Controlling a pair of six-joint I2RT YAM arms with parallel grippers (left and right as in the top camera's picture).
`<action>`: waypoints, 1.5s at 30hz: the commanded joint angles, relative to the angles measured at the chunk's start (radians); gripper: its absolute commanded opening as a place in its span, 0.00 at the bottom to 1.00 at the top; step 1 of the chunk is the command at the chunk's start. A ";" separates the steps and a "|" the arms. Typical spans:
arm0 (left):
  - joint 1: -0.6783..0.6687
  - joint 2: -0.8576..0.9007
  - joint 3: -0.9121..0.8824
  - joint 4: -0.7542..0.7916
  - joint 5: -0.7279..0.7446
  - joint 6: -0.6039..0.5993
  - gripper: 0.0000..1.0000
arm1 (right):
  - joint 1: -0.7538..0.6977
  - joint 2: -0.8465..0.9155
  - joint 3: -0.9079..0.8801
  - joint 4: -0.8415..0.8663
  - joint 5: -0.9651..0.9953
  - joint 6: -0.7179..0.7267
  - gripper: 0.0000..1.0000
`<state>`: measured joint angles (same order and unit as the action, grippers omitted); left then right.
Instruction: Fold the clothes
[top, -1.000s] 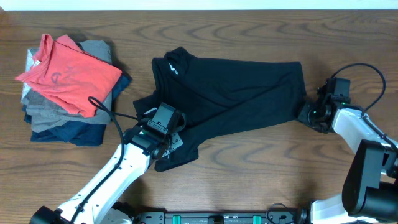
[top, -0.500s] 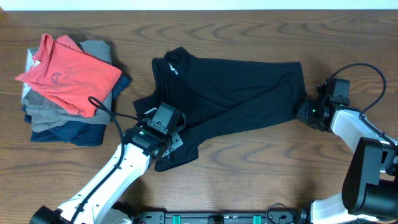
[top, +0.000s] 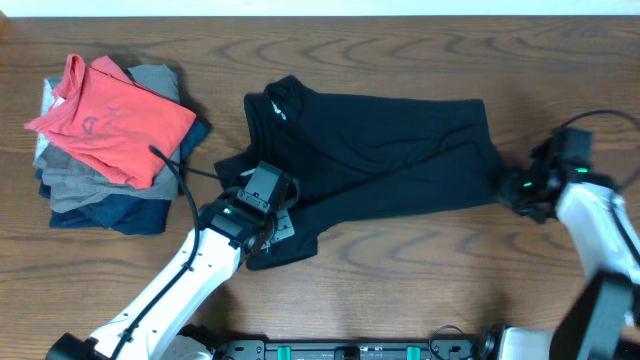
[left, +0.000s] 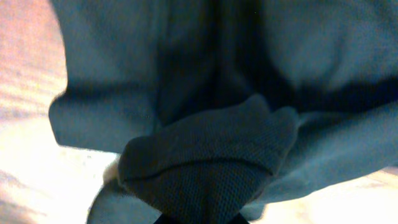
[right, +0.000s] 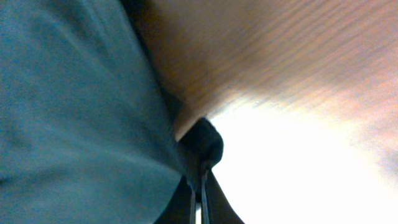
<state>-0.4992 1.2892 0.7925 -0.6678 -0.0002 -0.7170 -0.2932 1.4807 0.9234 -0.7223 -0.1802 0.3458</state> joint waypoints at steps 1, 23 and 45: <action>0.006 -0.060 0.077 -0.024 -0.019 0.118 0.06 | -0.050 -0.143 0.140 -0.121 0.059 -0.053 0.01; 0.028 -0.350 0.459 -0.317 -0.019 0.235 0.06 | -0.159 -0.386 0.531 -0.629 0.063 -0.158 0.01; 0.028 -0.358 0.740 -0.409 -0.019 0.328 0.06 | -0.159 -0.384 0.899 -0.670 -0.018 -0.176 0.01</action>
<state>-0.4786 0.9459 1.4445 -1.0771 -0.0006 -0.4160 -0.4412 1.1049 1.7313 -1.3945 -0.2050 0.1776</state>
